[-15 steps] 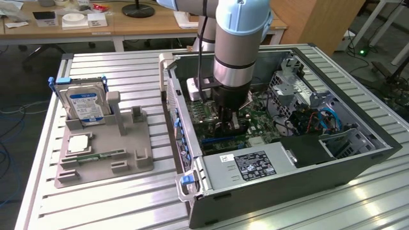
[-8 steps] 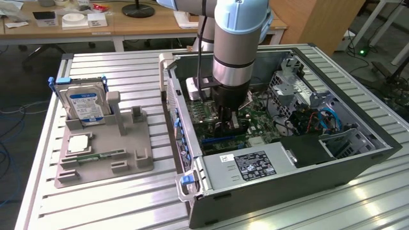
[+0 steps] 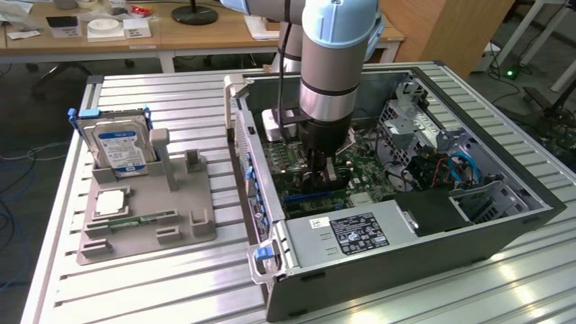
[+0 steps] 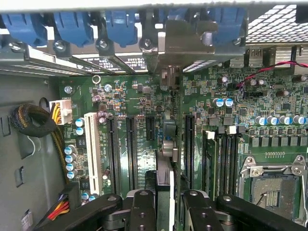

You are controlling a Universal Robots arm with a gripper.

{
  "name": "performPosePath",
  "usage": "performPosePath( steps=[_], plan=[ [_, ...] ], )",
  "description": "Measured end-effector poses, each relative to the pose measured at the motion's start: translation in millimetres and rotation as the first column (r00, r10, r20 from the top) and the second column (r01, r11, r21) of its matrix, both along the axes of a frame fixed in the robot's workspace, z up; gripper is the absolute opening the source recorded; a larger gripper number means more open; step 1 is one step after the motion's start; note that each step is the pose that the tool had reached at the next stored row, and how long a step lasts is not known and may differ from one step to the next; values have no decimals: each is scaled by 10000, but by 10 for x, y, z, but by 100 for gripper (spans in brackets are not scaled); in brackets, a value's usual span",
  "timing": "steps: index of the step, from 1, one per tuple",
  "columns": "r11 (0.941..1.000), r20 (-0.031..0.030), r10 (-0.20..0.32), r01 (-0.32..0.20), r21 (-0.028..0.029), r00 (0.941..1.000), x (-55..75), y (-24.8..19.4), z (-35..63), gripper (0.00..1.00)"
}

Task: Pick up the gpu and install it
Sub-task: 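Insert the gpu into the slot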

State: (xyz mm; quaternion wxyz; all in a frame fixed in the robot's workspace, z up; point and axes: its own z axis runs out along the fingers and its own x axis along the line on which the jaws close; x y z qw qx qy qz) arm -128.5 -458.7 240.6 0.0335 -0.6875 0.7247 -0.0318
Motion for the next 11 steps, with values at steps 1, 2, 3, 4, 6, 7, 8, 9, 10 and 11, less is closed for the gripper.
performPosePath(
  steps=[1, 2, 3, 4, 6, 7, 8, 9, 10, 11],
  plan=[
    [10000, 0, 0, 0, 1, 10000, 0, 0, 0, 27],
    [10000, 12, -1, 1, 1, 10000, -1, 0, 0, 27],
    [10000, 33, -3, 3, -1, 10000, -5, 1, 0, 27],
    [10000, 57, -2, 2, -1, 10000, -7, 0, 1, 27],
    [10000, 109, 0, 0, 1, 9999, -9, 0, 0, 27],
    [10000, 126, 0, 0, 0, 9999, -11, 0, 0, 27],
    [10000, 136, 0, 0, 1, 9999, -14, 0, 0, 27],
    [10000, 140, 0, 0, 0, 9999, -19, 0, 0, 27],
    [10000, 141, 0, 0, 1, 9999, -23, 0, -1, 27],
    [10000, 142, 0, 0, 1, 9999, -27, 0, 0, 27]
  ],
)
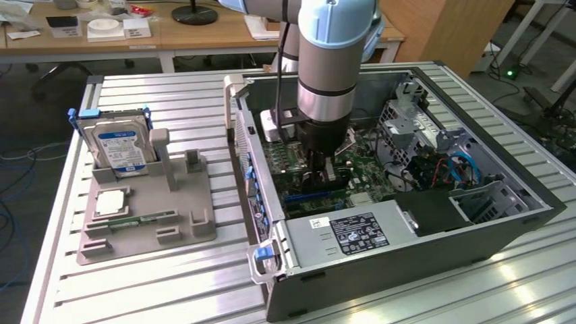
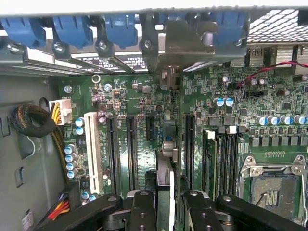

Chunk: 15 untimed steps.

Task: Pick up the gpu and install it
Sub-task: 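Insert the gpu into the slot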

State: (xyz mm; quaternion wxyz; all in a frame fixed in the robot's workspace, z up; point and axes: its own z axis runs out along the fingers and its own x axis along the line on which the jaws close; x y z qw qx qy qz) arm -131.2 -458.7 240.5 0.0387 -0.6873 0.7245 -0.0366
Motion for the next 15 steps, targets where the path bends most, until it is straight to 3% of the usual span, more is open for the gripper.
performPosePath(
  steps=[15],
  plan=[
    [10000, 18, 12, -12, -1, 10000, -12, 13, 0, 27]
  ],
)
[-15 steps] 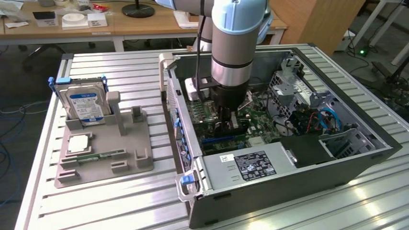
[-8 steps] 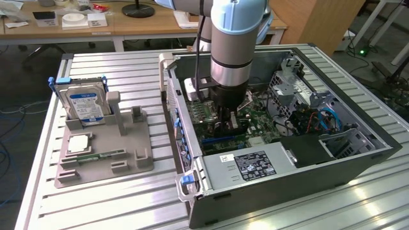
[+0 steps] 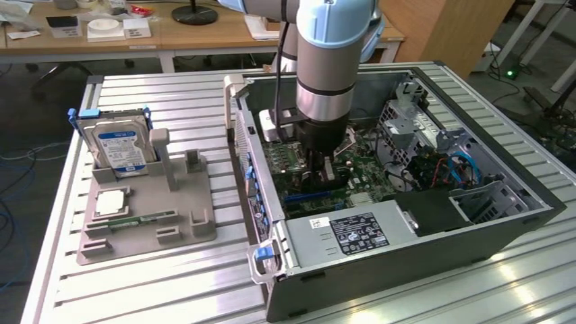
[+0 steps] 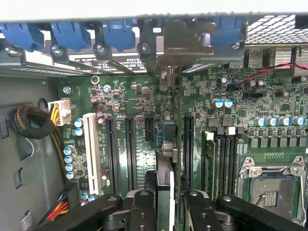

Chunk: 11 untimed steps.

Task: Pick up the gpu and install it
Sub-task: 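Insert the gpu into the slot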

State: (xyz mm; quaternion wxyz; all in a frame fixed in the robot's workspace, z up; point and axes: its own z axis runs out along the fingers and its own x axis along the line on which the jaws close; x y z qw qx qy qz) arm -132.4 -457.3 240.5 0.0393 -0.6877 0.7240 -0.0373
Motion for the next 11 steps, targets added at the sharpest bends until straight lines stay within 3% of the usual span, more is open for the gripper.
performPosePath(
  steps=[11],
  plan=[
    [10000, 0, 60, -60, 0, 10000, 0, 8, -1, 27]
  ],
)
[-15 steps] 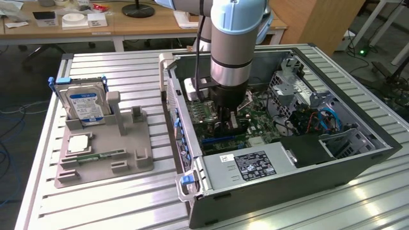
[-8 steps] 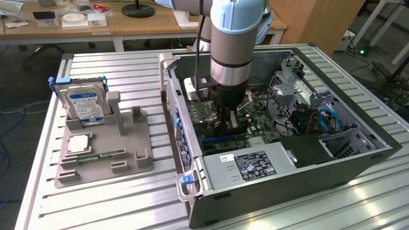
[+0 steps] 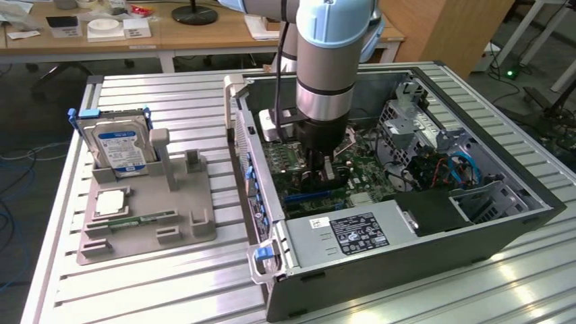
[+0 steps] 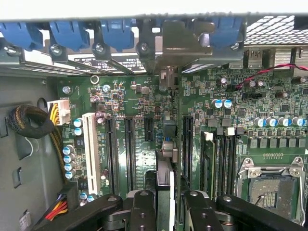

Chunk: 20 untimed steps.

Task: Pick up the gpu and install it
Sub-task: 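Insert the gpu into the slot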

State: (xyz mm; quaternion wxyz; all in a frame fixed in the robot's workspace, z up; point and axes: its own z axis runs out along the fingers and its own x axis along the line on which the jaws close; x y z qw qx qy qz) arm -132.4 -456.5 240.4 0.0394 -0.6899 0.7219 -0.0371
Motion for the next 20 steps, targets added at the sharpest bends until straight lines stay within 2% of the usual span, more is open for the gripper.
performPosePath(
  steps=[20],
  plan=[
    [10000, -1, 43, -43, 0, 10000, 1, 1, -36, 27]
  ],
)
